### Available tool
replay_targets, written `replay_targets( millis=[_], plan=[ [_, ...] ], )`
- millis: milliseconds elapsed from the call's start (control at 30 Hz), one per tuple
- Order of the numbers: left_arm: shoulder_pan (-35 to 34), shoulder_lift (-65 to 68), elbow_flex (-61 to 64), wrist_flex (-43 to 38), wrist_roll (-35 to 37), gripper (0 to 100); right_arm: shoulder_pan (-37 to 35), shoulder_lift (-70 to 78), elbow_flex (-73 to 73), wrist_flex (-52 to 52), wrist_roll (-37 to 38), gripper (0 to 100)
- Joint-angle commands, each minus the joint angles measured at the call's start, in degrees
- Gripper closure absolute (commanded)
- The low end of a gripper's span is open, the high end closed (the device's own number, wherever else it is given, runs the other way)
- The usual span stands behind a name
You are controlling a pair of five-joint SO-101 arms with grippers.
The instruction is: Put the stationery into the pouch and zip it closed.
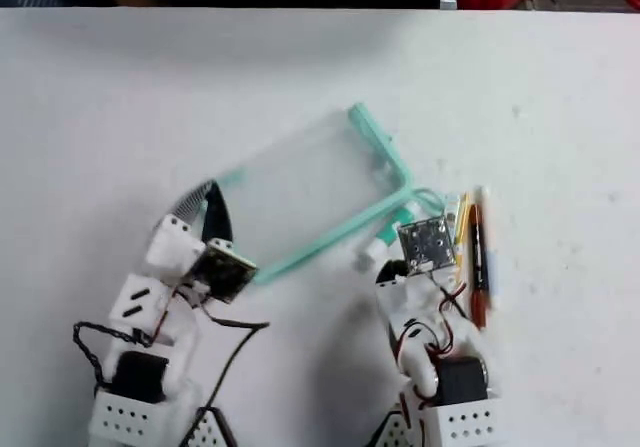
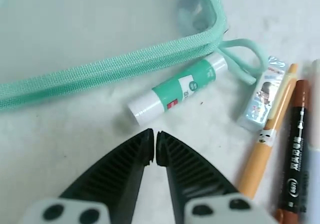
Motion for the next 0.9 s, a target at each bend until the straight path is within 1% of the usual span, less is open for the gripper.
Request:
replay_targets(
  millis=[0,67,167,333,433,500,567,700,800,867],
  plan=[
    [-0.4,-0.4,-0.2,3.0,-10.0,98,0.4,-0.3,0.4,-0.8,-0.2,97.8],
    [-0.4,-0.4,-0.2,3.4,-12.7,98,0.4,-0.1,0.4,-0.2,-0.1,97.9],
    [-0.2,-0.4,-0.2,6.2,-15.0,98,-0.1,-0.2,0.4,4.4,0.0,97.8],
    [0.6,-0.4,-0.2,8.5,-14.7,98,-1.3,-0.1,0.4,6.0,0.0,98.0],
    [4.2,-0.4,-0.2,11.0,-14.9,98,-1.1,-0.1,0.4,6.0,0.0,98.0],
    [5.1,-0.4,-0.2,11.5,-15.0,98,-1.1,-0.1,0.4,6.0,0.1,98.0],
    [4.4,-0.4,-0.2,11.3,-14.9,98,-1.0,-0.1,0.4,6.0,0.1,97.8],
    [0.4,-0.4,-0.2,10.2,-14.7,98,-0.9,-0.1,0.4,6.0,0.1,97.8],
    [-1.5,-0.4,-0.2,9.3,-14.6,98,0.5,-0.3,0.4,6.0,0.1,97.8],
    [-1.5,-0.4,-0.2,9.1,-12.6,98,1.3,-0.3,0.4,5.8,0.1,97.8]
  ],
)
